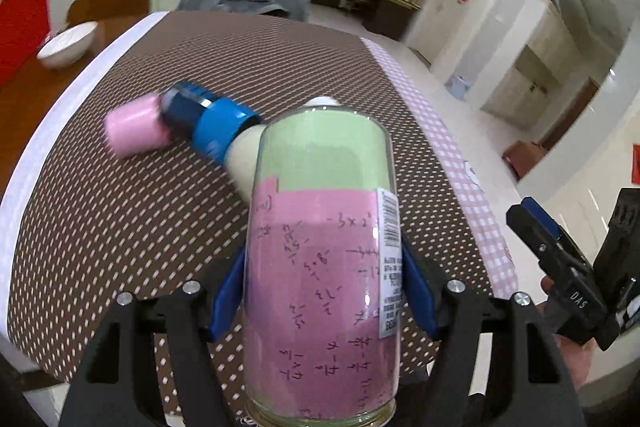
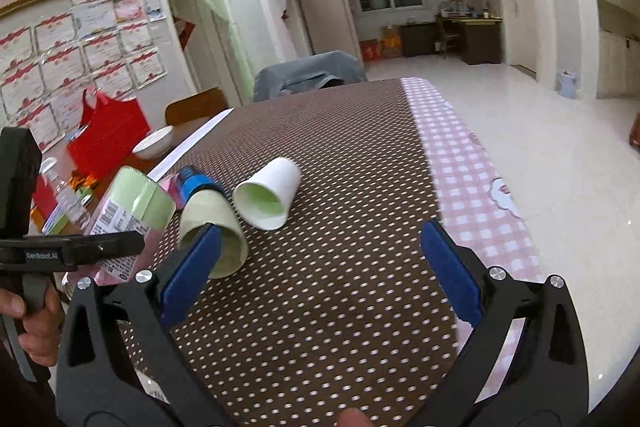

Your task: Flip cup upside down

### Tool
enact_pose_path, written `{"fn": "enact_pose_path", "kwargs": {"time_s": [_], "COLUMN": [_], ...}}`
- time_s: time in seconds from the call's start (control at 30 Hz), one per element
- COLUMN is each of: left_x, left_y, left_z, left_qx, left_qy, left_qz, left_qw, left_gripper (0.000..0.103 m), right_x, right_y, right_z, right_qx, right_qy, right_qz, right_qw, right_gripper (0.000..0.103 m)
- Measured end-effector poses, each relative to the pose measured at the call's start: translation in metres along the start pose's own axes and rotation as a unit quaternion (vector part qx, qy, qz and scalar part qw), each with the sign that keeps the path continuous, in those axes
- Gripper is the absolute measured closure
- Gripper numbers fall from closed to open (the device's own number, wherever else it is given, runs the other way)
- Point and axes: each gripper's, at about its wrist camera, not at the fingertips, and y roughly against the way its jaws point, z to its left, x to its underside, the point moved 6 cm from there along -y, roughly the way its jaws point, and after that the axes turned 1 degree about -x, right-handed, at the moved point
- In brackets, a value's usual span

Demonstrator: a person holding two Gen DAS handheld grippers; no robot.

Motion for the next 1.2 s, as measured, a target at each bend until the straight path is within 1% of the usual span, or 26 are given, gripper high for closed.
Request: {"fn": "enact_pose_path", "kwargs": {"time_s": [0.1, 0.3, 0.43, 0.57, 0.63, 0.7, 0.83, 0.93, 1.1, 1.2], "left_x": [0.008, 0.027, 0.030, 0.032, 0.032, 0.029, 0.021, 0.016, 0.013, 0.012], "left_y": [0.002, -0.004, -0.021, -0.042, -0.045, -0.042, -0.029, -0.016, 0.016, 0.043], "left_z": [0.012, 0.038, 0.052, 0.066, 0.068, 0.067, 0.067, 0.066, 0.062, 0.058], "left_qx": [-0.004, -0.033, -0.049, -0.074, -0.085, -0.105, -0.129, -0.152, -0.192, -0.219], "left_qy": [0.022, 0.061, 0.083, 0.096, 0.093, 0.077, 0.064, 0.056, 0.041, 0.030], "left_qz": [-0.001, 0.005, 0.015, 0.037, 0.039, 0.024, -0.005, -0.030, -0.079, -0.117], "left_qw": [0.9997, 0.9976, 0.9953, 0.9920, 0.9912, 0.9912, 0.9896, 0.9863, 0.9774, 0.9682], "left_gripper": [0.035, 0.035, 0.035, 0.034, 0.028, 0.025, 0.024, 0.024, 0.024, 0.024], "right_x": [0.004, 0.011, 0.015, 0.016, 0.016, 0.014, 0.015, 0.016, 0.010, 0.004], "right_y": [-0.003, -0.010, -0.014, -0.016, -0.016, -0.017, -0.020, -0.024, -0.028, -0.026], "right_z": [0.009, 0.021, 0.026, 0.030, 0.031, 0.035, 0.042, 0.048, 0.059, 0.070], "right_qx": [-0.006, -0.010, -0.010, -0.012, -0.015, -0.019, -0.029, -0.043, -0.059, -0.070], "right_qy": [0.010, 0.021, 0.024, 0.025, 0.021, 0.020, 0.021, 0.020, 0.018, 0.026], "right_qz": [0.006, 0.018, 0.024, 0.028, 0.029, 0.029, 0.034, 0.042, 0.048, 0.045], "right_qw": [1.000, 1.000, 0.999, 0.999, 0.999, 0.999, 0.999, 0.998, 0.997, 0.996], "right_gripper": [0.006, 0.006, 0.006, 0.006, 0.006, 0.006, 0.006, 0.006, 0.006, 0.006]}}
